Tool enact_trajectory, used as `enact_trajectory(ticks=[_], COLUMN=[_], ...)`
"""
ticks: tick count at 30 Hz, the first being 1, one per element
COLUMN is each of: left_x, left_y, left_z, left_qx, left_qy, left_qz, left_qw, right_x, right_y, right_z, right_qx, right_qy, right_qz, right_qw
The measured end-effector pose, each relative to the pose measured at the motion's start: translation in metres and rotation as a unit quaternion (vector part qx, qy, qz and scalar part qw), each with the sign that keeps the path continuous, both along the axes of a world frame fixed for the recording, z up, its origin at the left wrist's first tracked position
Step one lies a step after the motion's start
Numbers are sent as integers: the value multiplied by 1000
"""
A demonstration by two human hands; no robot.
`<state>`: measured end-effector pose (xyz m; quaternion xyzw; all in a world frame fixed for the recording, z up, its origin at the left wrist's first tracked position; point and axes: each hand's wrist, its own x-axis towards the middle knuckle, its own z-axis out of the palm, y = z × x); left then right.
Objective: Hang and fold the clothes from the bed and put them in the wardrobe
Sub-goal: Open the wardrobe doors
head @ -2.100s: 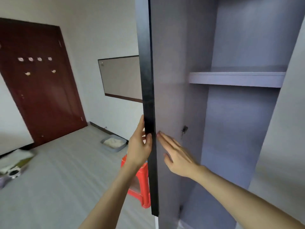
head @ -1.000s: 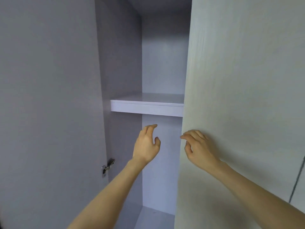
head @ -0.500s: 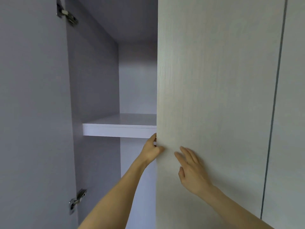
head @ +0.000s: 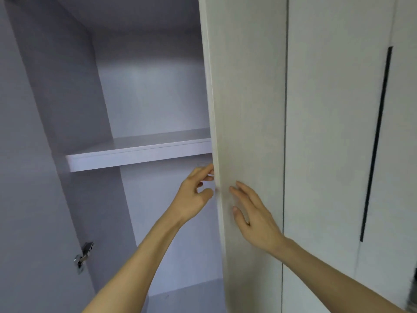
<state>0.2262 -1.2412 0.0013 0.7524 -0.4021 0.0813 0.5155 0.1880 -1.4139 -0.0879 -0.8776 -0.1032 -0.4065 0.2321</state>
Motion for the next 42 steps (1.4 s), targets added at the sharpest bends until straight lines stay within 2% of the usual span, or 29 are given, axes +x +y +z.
enact_trajectory(ticks=[4,7,11,18,25,29,32,34,37,40,42], left_x=[-24,-41,-54,-87,-100,-91,-86,-82,-68,-48,-34], left_y=[-20,-50,-99,-204,-269,-269,-256,-241,-203,-144,-99], left_z=[3,6,7,11,10,5,2,-2,-14,-37,-58], left_qx=[31,93,159,237,271,238,200,182,180,187,199], left_qy=[-45,-81,-131,-239,-242,-251,-250,-250,-245,-208,-157], left_qz=[-66,-124,-174,-168,-165,-180,-132,-70,6,56,96], left_qw=[996,985,963,926,917,921,938,948,953,959,963], right_x=[-37,-70,-109,-158,-166,-169,-166,-162,-147,-122,-100], right_y=[-16,-35,-63,-136,-187,-185,-172,-160,-133,-96,-69], right_z=[6,8,11,13,26,26,28,31,30,21,8], right_qx=[93,134,169,171,206,196,55,-24,-59,-26,0], right_qy=[-8,-50,-52,-96,-61,-61,-164,-179,-140,-40,57], right_qz=[5,-10,-76,-264,-332,-348,-367,-348,-272,-196,-143], right_qw=[996,990,981,944,919,915,914,920,950,979,988])
